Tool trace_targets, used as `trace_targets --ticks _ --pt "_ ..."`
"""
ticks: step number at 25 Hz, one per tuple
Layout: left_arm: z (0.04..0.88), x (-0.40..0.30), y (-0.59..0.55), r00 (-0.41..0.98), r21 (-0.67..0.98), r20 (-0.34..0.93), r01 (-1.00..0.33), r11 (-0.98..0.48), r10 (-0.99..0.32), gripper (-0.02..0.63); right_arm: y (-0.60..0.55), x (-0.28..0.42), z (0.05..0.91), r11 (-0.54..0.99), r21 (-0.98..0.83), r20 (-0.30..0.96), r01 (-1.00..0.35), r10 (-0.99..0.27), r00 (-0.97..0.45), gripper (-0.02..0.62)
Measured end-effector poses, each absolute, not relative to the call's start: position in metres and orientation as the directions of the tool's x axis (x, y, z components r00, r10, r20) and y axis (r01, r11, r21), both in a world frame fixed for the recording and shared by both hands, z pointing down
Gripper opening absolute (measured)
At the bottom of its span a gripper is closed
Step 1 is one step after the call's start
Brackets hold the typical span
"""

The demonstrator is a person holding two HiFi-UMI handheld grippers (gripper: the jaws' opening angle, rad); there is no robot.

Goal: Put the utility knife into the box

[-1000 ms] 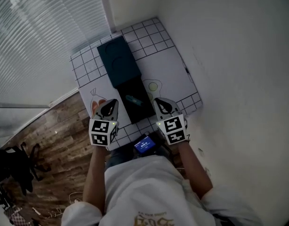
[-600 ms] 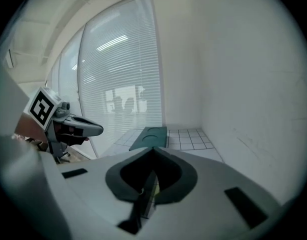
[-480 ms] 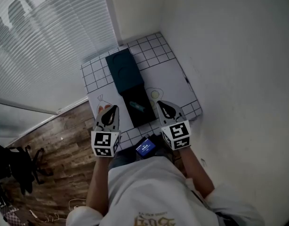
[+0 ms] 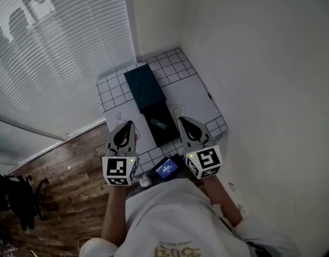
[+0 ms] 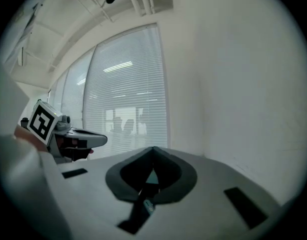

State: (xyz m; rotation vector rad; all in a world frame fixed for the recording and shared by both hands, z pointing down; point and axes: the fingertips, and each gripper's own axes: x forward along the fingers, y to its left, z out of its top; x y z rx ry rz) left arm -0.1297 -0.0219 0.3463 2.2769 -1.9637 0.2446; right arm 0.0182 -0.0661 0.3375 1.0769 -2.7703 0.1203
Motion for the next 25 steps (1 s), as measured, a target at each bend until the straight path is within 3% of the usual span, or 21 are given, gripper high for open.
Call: trace_targets --ticks 7,25 --pt "0.316 -0.149 0.016 0.172 0.095 0.096 -0.982 -0.163 -0.98 0.008 -0.021 0.013 0.307 0.692 0.022 0.147 -0.722 -0.717 -0.682 0.006" --pt "0.269 -0.131 0.04 0.119 0.03 0.024 -0.993 -0.118 -0.993 0.009 -0.005 0.02 0.284 0.743 0.011 0.102 -0.669 -0.667 -0.738 0.006"
